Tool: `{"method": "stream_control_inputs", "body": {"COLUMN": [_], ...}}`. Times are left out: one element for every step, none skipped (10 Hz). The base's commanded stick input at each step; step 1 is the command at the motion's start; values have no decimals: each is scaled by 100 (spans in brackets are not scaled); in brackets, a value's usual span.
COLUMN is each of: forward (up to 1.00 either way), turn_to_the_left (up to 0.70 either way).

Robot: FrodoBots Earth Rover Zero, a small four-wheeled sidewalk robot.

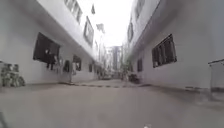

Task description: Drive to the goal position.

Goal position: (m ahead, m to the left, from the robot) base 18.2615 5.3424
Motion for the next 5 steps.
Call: {"method": "stream_control_inputs", "body": {"forward": [100, 100, 100, 100, 100], "turn_to_the_left": [2, 2, 2, 2, 2]}}
